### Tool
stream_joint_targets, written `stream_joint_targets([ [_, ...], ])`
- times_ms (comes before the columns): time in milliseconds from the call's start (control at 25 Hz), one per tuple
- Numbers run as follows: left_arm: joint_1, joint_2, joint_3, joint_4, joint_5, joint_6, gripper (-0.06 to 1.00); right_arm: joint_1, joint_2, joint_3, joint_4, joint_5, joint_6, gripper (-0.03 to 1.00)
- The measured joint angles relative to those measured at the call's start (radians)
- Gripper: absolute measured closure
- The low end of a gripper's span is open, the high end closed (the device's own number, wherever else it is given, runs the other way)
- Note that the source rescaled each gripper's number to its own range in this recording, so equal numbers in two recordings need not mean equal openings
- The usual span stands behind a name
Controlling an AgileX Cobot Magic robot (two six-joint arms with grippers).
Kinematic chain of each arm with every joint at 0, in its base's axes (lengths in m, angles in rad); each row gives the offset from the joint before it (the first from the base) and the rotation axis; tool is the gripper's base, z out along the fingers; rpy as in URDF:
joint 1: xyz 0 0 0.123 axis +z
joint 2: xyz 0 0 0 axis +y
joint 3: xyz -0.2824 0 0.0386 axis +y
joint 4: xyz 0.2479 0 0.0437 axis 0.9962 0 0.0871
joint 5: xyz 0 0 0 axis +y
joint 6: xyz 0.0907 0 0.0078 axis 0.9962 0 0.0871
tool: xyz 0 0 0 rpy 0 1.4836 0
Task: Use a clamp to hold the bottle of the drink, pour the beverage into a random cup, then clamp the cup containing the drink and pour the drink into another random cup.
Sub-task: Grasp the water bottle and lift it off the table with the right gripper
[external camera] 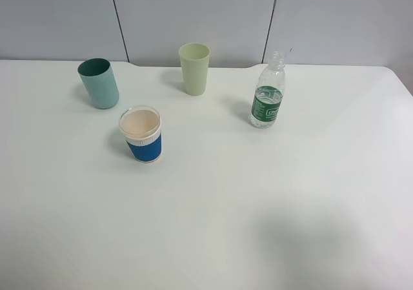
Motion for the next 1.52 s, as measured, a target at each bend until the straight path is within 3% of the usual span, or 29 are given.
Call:
stream_joint_targets([
  [1520,0.0,0.0,0.0,0.0,0.0,0.0,0.1,0.0,0.0,0.0,0.0,0.0,0.0,-0.03],
])
